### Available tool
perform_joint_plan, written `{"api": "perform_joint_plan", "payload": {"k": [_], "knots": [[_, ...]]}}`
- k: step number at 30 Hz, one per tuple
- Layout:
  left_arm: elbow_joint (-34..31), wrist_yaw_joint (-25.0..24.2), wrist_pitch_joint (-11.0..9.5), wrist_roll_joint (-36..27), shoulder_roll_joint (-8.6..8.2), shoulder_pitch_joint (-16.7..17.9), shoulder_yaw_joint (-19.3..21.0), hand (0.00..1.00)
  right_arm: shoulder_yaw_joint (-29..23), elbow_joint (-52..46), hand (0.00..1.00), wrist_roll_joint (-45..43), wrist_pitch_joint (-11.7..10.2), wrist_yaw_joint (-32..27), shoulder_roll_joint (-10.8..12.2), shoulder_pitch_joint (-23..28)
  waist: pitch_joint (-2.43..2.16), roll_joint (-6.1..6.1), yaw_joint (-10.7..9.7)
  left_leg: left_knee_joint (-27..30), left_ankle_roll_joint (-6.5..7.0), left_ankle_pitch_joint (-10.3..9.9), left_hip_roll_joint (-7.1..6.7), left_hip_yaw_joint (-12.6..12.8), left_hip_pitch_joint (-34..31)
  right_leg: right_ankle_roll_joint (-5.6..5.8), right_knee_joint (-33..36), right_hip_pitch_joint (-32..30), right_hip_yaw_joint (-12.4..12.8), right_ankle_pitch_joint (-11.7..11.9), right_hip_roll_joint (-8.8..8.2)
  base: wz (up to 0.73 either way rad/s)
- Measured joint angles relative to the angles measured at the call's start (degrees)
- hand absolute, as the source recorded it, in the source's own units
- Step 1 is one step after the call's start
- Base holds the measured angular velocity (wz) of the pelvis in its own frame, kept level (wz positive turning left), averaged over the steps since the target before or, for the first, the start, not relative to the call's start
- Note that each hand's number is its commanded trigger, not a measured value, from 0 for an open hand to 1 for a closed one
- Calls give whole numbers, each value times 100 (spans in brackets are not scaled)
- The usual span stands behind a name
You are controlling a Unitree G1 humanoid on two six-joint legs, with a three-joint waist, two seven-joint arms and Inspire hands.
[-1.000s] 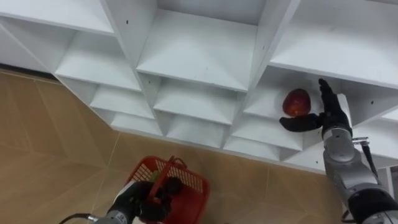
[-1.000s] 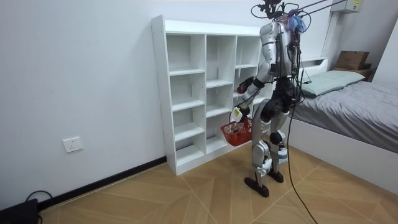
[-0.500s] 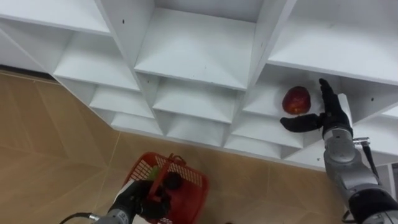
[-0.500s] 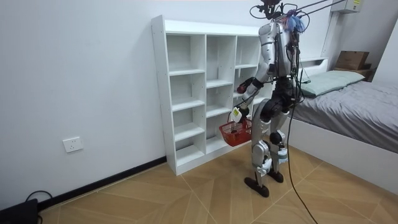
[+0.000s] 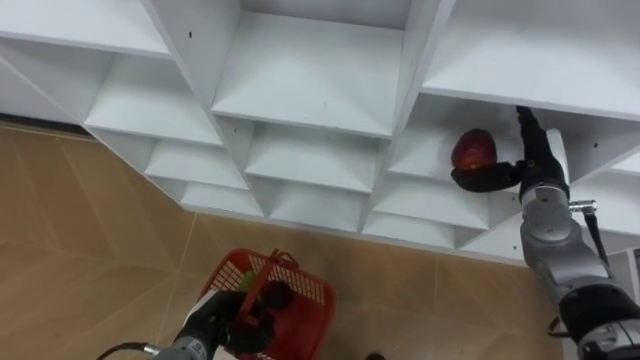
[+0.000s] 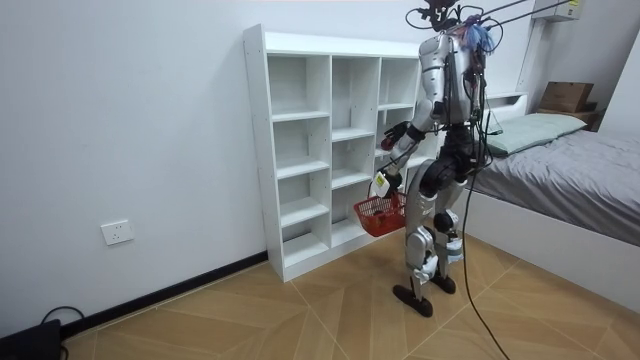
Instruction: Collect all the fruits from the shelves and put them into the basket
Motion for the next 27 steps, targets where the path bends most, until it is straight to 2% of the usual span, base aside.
{"api": "perform_joint_plan", "payload": {"k": [4,22,27], "knots": [[-1,-1,0,-130,1,-1,-4,100,0,-1,0,3,0,-5,1,0,32,-53,6,0,8,4,-14,-1,-15,15,-8,-1,-20,-7,-17,2],[0,13,-38,-148,9,-105,-281,100,60,24,0,7,-42,-13,5,14,37,-42,10,2,8,4,-11,-5,-88,16,-1,-51,-73,-7,-21,2],[0,20,-39,-148,9,-124,-364,100,157,194,0,3,-91,-5,23,13,56,-12,20,-1,9,4,-11,-4,-88,16,-1,-54,-66,-7,-20,0]]}}
